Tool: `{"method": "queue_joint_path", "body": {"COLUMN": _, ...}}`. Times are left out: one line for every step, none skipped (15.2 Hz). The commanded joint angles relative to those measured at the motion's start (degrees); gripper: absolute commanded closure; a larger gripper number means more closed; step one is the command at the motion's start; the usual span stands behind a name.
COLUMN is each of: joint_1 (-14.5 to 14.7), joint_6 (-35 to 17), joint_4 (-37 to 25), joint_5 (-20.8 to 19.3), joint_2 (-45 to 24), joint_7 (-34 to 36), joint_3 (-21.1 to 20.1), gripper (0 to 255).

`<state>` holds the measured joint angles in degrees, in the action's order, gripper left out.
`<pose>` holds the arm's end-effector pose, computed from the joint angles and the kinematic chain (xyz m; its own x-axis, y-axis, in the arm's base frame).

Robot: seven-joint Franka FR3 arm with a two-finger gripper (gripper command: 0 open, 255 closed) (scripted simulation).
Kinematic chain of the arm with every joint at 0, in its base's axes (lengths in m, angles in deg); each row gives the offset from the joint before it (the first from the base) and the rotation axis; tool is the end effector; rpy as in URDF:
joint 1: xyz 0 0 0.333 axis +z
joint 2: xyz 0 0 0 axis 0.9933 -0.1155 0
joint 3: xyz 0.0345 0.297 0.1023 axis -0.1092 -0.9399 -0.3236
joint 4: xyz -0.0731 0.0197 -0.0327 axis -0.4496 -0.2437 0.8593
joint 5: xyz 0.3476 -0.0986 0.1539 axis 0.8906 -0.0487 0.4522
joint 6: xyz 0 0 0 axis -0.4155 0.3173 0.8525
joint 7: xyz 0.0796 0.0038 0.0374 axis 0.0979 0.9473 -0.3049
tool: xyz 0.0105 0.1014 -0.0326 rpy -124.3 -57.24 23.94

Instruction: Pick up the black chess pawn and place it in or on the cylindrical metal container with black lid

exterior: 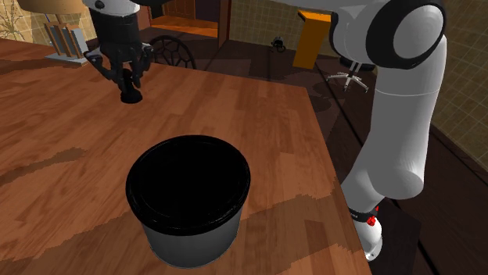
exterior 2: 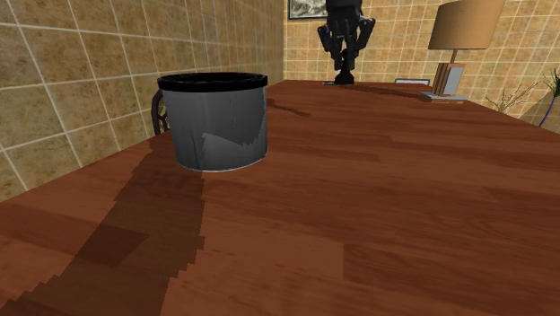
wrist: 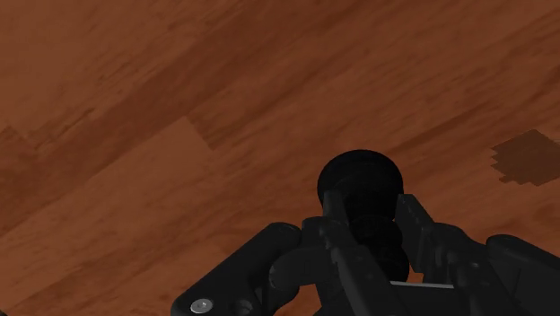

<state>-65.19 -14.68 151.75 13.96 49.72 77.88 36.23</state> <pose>0.5202 0.4251 0.5740 0.9789 0.0771 0.1892 0.0733 -0.9969 0.0271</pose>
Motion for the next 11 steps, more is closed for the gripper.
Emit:
{"method": "queue_joint_path", "body": {"joint_1": 0.49, "joint_6": 2.09, "joint_4": -2.70, "joint_5": -0.22, "joint_2": -0.62, "joint_7": -0.31, "joint_3": 0.01, "gripper": 255}}
{"method": "queue_joint_path", "body": {"joint_1": 0.74, "joint_6": 3.01, "joint_4": -3.89, "joint_5": -0.34, "joint_2": -0.90, "joint_7": -0.43, "joint_3": 0.02, "gripper": 255}}
{"method": "queue_joint_path", "body": {"joint_1": 1.01, "joint_6": 3.95, "joint_4": -5.14, "joint_5": -0.47, "joint_2": -1.21, "joint_7": -0.54, "joint_3": 0.03, "gripper": 255}}
{"method": "queue_joint_path", "body": {"joint_1": 1.30, "joint_6": 4.91, "joint_4": -6.43, "joint_5": -0.61, "joint_2": -1.55, "joint_7": -0.66, "joint_3": 0.04, "gripper": 255}}
{"method": "queue_joint_path", "body": {"joint_1": 1.61, "joint_6": 5.89, "joint_4": -7.78, "joint_5": -0.78, "joint_2": -1.92, "joint_7": -0.77, "joint_3": 0.06, "gripper": 255}}
{"method": "queue_joint_path", "body": {"joint_1": 1.94, "joint_6": 6.90, "joint_4": -9.18, "joint_5": -0.97, "joint_2": -2.32, "joint_7": -0.90, "joint_3": 0.08, "gripper": 255}}
{"method": "queue_joint_path", "body": {"joint_1": 2.31, "joint_6": 7.93, "joint_4": -10.66, "joint_5": -1.18, "joint_2": -2.76, "joint_7": -1.02, "joint_3": 0.11, "gripper": 255}}
{"method": "queue_joint_path", "body": {"joint_1": 2.70, "joint_6": 9.00, "joint_4": -12.21, "joint_5": -1.41, "joint_2": -3.25, "joint_7": -1.15, "joint_3": 0.15, "gripper": 255}}
{"method": "queue_joint_path", "body": {"joint_1": 3.14, "joint_6": 10.10, "joint_4": -13.85, "joint_5": -1.66, "joint_2": -3.78, "joint_7": -1.29, "joint_3": 0.21, "gripper": 255}}
{"method": "queue_joint_path", "body": {"joint_1": 3.61, "joint_6": 11.25, "joint_4": -15.59, "joint_5": -1.95, "joint_2": -4.37, "joint_7": -1.44, "joint_3": 0.26, "gripper": 255}}
{"method": "queue_joint_path", "body": {"joint_1": 4.14, "joint_6": 12.44, "joint_4": -17.45, "joint_5": -2.27, "joint_2": -5.02, "joint_7": -1.60, "joint_3": 0.33, "gripper": 255}}
